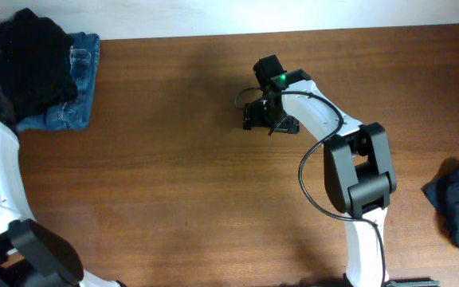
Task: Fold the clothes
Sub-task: 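Press the shirt onto the stack with the left gripper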
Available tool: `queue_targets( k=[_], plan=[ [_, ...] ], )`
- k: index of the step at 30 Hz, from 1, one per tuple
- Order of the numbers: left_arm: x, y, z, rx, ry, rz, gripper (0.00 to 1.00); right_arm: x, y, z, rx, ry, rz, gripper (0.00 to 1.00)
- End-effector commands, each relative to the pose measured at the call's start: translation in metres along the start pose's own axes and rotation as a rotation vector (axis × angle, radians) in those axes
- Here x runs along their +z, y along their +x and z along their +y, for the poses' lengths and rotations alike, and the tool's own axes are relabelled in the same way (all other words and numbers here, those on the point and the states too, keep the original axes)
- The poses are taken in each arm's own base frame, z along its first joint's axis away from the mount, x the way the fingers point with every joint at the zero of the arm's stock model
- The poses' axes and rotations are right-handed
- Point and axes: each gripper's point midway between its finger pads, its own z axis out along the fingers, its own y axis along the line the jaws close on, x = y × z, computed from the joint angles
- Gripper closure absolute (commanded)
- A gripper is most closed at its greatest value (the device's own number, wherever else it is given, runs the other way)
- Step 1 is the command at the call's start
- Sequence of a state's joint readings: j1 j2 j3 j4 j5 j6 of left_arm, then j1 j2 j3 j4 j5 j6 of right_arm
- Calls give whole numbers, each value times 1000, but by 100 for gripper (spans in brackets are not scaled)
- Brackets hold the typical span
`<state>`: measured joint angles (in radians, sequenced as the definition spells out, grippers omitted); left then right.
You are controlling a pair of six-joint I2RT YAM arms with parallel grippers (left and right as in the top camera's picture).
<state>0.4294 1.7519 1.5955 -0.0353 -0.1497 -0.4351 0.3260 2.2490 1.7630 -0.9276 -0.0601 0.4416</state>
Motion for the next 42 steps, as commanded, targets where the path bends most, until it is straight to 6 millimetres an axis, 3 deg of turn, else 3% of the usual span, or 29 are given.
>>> queue_targets(
  k=[1,7,12,17,19,21,23,30,33,36,42],
  plan=[
    [34,27,-9,6,39,-18,97,1,2,-2,-1,11,3,1],
    [84,66,-4,156,70,-101,99,1,2,-2,-1,11,3,1],
    [116,119,15,278,57,-82,99,1,2,-2,-1,14,-1,1],
    [138,190,44,321,20,44,99,1,1,-2,-1,12,-2,1],
    [140,200,47,325,17,58,99,1,1,-2,-1,12,-2,1],
    [139,192,41,349,30,26,99,1,1,-2,-1,12,-2,1],
    [136,171,29,394,52,-45,99,1,0,-2,-1,11,-5,1],
    [97,60,-20,396,118,-327,99,1,0,-2,-1,10,-6,1],
    [82,29,-31,383,132,-394,99,1,0,-2,-2,11,-6,1],
    [83,25,-32,384,129,-390,99,1,0,-2,-2,14,-8,1],
    [100,50,-8,402,83,-297,99,2,0,-2,-1,15,-7,1]
  ],
)
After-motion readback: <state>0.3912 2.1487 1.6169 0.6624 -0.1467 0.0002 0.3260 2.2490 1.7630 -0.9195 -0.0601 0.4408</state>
